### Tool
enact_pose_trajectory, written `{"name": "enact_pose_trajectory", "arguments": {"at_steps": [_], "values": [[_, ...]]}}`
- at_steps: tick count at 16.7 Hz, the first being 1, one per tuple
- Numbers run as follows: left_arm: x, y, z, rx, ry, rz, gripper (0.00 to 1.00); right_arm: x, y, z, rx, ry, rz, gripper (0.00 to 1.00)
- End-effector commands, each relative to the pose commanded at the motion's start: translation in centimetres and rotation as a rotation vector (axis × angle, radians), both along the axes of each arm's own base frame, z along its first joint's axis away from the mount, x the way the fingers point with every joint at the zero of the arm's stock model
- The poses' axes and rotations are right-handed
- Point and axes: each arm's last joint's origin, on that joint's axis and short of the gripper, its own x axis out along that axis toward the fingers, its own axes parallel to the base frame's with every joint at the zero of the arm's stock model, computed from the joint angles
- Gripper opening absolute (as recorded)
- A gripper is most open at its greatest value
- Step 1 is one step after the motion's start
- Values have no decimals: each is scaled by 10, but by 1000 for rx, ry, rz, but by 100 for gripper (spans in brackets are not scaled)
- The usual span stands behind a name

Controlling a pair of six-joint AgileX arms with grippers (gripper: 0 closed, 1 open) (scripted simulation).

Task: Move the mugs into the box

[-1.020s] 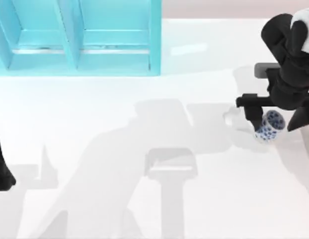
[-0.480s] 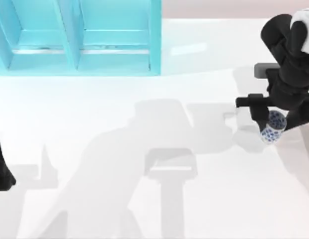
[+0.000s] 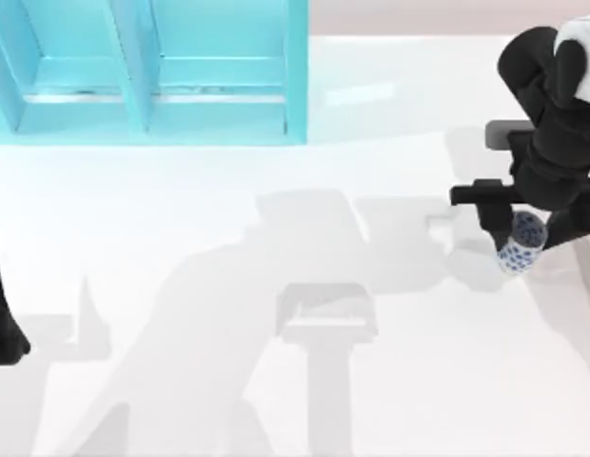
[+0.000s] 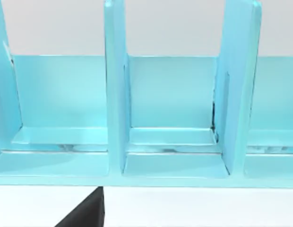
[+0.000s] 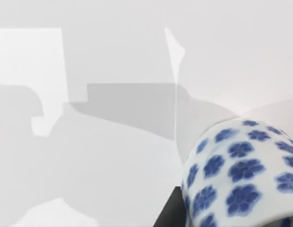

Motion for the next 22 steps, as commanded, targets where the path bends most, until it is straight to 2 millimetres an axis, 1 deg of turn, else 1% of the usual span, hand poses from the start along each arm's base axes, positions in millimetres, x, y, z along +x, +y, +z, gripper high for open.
{"name": "enact_pose_trajectory", "arguments": {"at_steps": [2,5,6,8,11,16,18,19,22], "values": [[0,0,0,0,0,0,100,0,6,7,1,-16,10,0],[0,0,0,0,0,0,100,-2,18,24,2,-37,41,0],[0,0,0,0,0,0,100,-2,19,30,0,-36,49,0],[0,0,0,0,0,0,100,-2,13,40,-7,-21,54,0],[0,0,0,0,0,0,100,-1,-13,54,-18,20,46,0],[0,0,0,0,0,0,100,1,-76,85,-7,26,13,0],[0,0,0,0,0,0,100,0,-96,96,-2,8,1,0],[0,0,0,0,0,0,100,-1,-100,99,0,2,0,0],[0,0,0,0,0,0,100,-1,-100,100,0,1,-1,0]]}}
